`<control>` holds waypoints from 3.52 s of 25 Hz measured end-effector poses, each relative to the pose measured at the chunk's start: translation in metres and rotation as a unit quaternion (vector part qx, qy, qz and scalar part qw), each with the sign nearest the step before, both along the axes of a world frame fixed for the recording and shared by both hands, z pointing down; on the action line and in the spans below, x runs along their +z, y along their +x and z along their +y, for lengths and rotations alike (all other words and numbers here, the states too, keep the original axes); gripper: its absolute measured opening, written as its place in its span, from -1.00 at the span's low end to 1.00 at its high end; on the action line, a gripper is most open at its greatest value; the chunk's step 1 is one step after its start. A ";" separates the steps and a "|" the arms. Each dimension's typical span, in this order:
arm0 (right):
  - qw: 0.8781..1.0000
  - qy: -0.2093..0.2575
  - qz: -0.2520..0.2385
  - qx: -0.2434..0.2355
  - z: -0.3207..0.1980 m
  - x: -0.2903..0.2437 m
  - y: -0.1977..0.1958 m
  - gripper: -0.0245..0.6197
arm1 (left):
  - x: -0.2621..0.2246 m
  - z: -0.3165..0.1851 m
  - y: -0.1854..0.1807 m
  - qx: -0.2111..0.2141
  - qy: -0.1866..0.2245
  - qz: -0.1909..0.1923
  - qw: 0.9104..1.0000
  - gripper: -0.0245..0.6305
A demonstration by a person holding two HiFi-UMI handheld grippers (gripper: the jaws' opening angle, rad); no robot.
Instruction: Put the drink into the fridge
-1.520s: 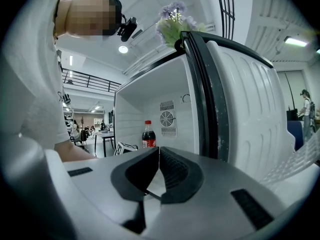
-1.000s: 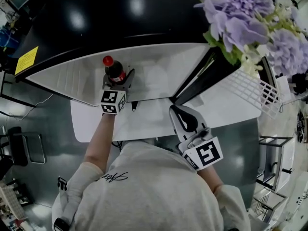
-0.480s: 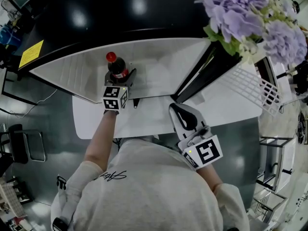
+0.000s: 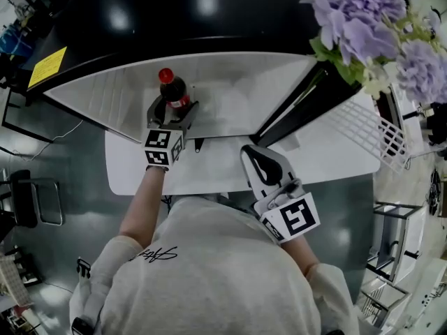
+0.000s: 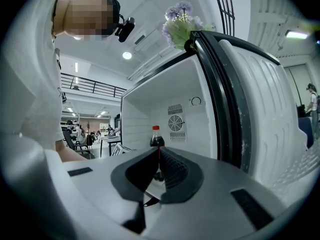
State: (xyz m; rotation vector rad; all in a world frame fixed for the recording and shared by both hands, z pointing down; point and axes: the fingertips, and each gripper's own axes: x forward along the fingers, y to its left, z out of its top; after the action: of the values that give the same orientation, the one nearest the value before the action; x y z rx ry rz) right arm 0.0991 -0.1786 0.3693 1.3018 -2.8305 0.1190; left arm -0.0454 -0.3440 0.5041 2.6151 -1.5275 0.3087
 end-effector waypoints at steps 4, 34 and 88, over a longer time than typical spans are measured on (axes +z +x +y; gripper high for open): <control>1.000 0.002 -0.005 -0.003 -0.004 -0.001 -0.002 -0.88 | -0.014 0.011 -0.001 -0.005 0.009 0.007 1.000 0.17; 0.999 0.018 -0.005 -0.044 -0.019 -0.010 -0.022 -0.88 | -0.092 0.095 -0.027 -0.001 0.031 0.060 0.998 0.17; 0.995 0.036 -0.015 -0.091 -0.014 -0.037 -0.056 -0.88 | -0.152 0.152 -0.016 0.043 0.073 0.049 0.995 -0.92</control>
State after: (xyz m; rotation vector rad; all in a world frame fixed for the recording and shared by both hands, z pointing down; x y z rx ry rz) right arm 0.0431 -0.1931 0.3319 1.0553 -2.9866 0.0336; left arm -0.0613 -0.1915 0.3522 2.7666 -1.4606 0.0750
